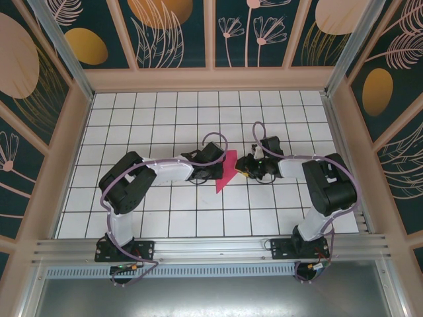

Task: Fold a paper plane with a square sheet of paper (pick it up from the middle)
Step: Fourth fold the wing at the center of the table.

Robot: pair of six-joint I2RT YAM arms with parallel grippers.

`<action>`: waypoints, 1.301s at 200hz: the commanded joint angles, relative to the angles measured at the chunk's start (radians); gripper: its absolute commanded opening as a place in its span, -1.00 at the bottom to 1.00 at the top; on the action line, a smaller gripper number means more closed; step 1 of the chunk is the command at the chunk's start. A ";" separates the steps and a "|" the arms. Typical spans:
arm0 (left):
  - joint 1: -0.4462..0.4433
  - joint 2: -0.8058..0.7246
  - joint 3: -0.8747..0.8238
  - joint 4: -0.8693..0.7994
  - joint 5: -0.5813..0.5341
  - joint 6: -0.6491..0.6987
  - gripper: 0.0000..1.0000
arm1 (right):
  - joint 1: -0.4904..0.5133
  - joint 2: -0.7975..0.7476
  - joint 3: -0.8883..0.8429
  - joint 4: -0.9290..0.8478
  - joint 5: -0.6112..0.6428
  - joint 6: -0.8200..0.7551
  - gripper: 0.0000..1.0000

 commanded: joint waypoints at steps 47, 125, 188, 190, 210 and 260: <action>0.001 0.017 -0.018 -0.012 0.005 0.012 -0.74 | 0.000 -0.019 -0.006 -0.054 0.114 0.018 -0.36; 0.000 -0.083 -0.004 0.036 -0.009 0.032 -0.65 | 0.001 0.005 -0.008 -0.036 0.073 0.026 -0.35; 0.001 -0.008 -0.008 -0.012 -0.043 0.008 -0.70 | 0.002 0.013 -0.013 -0.012 0.045 0.034 -0.35; 0.001 -0.007 -0.008 -0.012 -0.042 0.008 -0.71 | 0.002 0.012 -0.013 -0.011 0.044 0.034 -0.35; 0.000 0.011 -0.013 -0.011 -0.038 0.010 -0.71 | 0.002 0.010 -0.011 0.009 0.017 0.036 -0.35; 0.002 0.023 -0.012 -0.010 -0.025 0.012 -0.72 | 0.003 0.000 -0.002 0.041 -0.029 0.040 -0.35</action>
